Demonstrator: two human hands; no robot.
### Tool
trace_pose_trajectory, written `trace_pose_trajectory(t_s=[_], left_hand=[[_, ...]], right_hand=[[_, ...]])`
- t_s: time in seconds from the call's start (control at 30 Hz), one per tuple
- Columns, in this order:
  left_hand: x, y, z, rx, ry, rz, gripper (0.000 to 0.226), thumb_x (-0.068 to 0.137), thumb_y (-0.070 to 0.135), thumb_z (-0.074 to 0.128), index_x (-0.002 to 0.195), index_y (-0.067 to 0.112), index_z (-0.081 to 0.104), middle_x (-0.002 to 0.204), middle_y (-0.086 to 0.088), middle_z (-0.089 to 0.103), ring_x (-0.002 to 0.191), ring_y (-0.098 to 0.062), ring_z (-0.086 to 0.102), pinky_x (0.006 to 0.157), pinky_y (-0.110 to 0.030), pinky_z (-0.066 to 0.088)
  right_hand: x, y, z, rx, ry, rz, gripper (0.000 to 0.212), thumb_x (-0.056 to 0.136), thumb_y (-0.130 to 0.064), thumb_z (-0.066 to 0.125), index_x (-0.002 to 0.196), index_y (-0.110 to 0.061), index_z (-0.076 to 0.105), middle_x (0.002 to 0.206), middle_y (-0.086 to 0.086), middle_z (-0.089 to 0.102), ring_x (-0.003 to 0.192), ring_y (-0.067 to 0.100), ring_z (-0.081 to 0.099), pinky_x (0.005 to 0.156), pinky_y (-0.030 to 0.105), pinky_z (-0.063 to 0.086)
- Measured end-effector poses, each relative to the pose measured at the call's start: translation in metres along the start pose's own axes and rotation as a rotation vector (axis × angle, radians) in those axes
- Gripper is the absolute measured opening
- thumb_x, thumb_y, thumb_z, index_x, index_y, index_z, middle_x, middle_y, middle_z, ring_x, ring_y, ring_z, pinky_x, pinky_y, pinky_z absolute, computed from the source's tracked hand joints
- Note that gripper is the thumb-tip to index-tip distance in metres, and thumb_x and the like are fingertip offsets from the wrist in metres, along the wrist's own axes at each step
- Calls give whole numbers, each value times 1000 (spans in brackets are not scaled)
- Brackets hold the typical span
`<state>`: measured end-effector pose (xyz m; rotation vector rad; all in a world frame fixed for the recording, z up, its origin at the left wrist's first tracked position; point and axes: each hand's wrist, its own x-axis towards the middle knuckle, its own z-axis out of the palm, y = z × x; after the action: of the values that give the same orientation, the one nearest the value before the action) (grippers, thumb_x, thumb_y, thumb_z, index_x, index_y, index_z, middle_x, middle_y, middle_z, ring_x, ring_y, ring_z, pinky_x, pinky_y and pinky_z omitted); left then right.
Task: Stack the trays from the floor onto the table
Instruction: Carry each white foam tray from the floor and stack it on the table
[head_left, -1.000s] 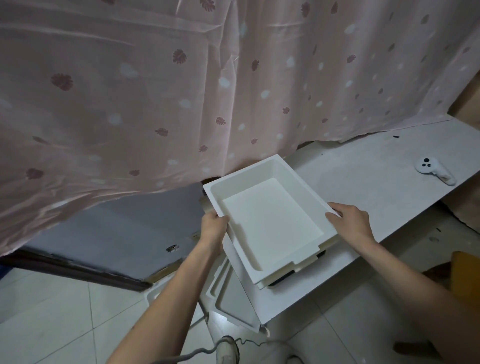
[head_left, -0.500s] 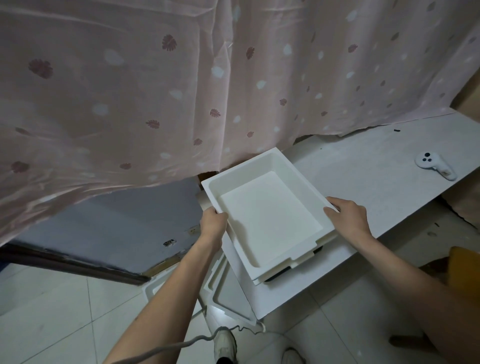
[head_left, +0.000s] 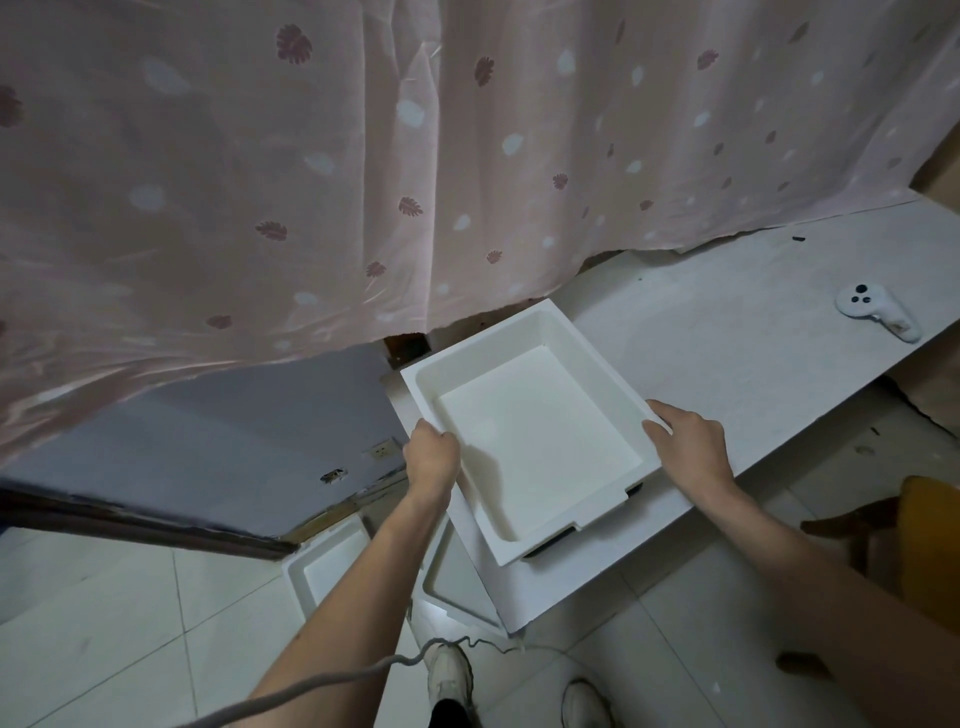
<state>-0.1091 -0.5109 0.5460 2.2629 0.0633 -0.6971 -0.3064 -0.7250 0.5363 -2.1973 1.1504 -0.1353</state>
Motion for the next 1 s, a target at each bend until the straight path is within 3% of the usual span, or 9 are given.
trace_pose_trajectory(t_s=[0.13, 0.3, 0.37, 0.53, 0.63, 0.8, 0.93, 1.0], left_hand=[[4, -2, 5, 21, 13, -1, 22, 91, -1, 31, 103, 0, 50, 99, -13, 50, 65, -14, 39, 49, -28, 29], [6, -5, 10, 8, 33, 4, 33, 91, -1, 30, 116, -4, 51, 114, -19, 58, 84, -26, 50, 49, -28, 33], [7, -6, 11, 1, 27, 15, 27, 92, -1, 31, 111, -4, 50, 114, -20, 58, 82, -25, 49, 49, -27, 32], [12, -13, 16, -33, 37, 40, 10, 91, 0, 33, 91, 4, 43, 107, -25, 58, 76, -26, 45, 50, -30, 30], [14, -15, 15, -55, 36, 41, 9, 92, 2, 36, 91, 4, 44, 89, -13, 47, 67, -19, 40, 50, -29, 28], [17, -13, 4, -159, 50, 28, 21, 96, 14, 39, 77, 7, 39, 80, -8, 44, 71, -25, 41, 60, -32, 32], [10, -6, -25, -319, 71, -35, 27, 95, 16, 42, 82, -8, 42, 84, -7, 41, 60, -17, 33, 59, -31, 28], [8, -5, -42, -381, 64, -49, 18, 88, 21, 44, 77, 7, 45, 79, -10, 45, 66, -22, 39, 65, -32, 34]], right_hand=[[0, 2, 9, 28, 23, -4, 35, 99, -18, 51, 133, -11, 58, 107, 8, 73, 86, 22, 64, 85, 18, 45], [-1, 5, 15, 0, 43, -5, 37, 99, -19, 51, 135, -10, 56, 111, 11, 72, 98, 29, 67, 94, 23, 44], [-1, 6, 15, -3, 49, -12, 36, 99, -19, 51, 134, -10, 57, 110, 11, 72, 96, 28, 68, 92, 21, 44], [-2, 5, 16, 4, 46, 13, 37, 99, -21, 50, 134, -12, 57, 109, 11, 72, 94, 29, 68, 90, 23, 45], [-3, 2, 14, 12, 39, 26, 38, 99, -23, 51, 135, -12, 56, 111, 11, 71, 96, 29, 67, 92, 27, 48], [-3, -13, 3, 21, 22, 56, 47, 98, -28, 53, 140, -8, 49, 134, 12, 60, 114, 29, 62, 99, 29, 43], [-4, -41, -15, 81, 27, 25, 47, 99, -29, 48, 142, -10, 47, 141, 9, 54, 124, 27, 56, 105, 27, 35], [-2, -60, -22, 121, 26, -23, 46, 100, -27, 47, 142, -10, 47, 142, 7, 53, 131, 26, 51, 106, 23, 29]])
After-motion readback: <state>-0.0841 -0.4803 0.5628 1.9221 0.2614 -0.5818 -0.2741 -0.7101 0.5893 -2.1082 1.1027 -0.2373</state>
